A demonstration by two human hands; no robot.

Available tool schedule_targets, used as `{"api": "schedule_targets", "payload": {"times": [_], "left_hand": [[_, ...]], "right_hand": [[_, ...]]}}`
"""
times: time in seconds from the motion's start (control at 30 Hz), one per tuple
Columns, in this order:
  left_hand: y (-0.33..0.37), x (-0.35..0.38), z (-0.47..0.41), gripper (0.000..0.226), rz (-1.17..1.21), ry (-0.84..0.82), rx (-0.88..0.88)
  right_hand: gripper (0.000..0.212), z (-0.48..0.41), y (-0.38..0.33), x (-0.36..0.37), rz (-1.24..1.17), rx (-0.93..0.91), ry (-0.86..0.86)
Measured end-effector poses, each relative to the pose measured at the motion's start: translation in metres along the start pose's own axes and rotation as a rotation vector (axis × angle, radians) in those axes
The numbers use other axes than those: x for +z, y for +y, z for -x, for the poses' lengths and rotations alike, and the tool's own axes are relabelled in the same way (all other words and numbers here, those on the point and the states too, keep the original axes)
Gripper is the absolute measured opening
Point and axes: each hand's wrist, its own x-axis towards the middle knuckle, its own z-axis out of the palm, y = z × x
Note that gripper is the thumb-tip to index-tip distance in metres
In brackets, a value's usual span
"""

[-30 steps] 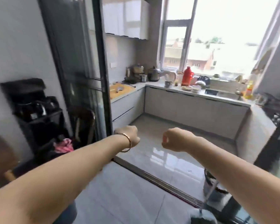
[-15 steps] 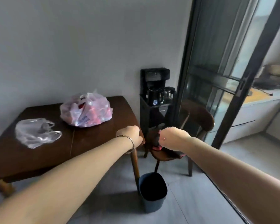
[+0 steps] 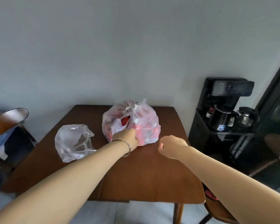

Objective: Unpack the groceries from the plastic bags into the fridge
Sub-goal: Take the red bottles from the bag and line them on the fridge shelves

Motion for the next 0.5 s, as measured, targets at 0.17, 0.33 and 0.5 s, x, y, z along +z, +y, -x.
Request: {"api": "schedule_targets", "payload": {"times": [0.17, 0.33, 0.5], "left_hand": [[-0.056, -0.005, -0.089, 0.027, 0.006, 0.031, -0.07], [-0.11, -0.001, -0.173, 0.025, 0.03, -0.018, -0.028], [-0.153, 0.0, -0.263, 0.022, 0.06, -0.01, 0.098]], "right_hand": [[0.028, -0.112, -0.029, -0.001, 0.021, -0.017, -0.054], [0.026, -0.201, -0.065, 0.004, -0.072, 0.065, 0.042], [0.027, -0.29, -0.102, -0.002, -0.211, 0.191, 0.166]]}}
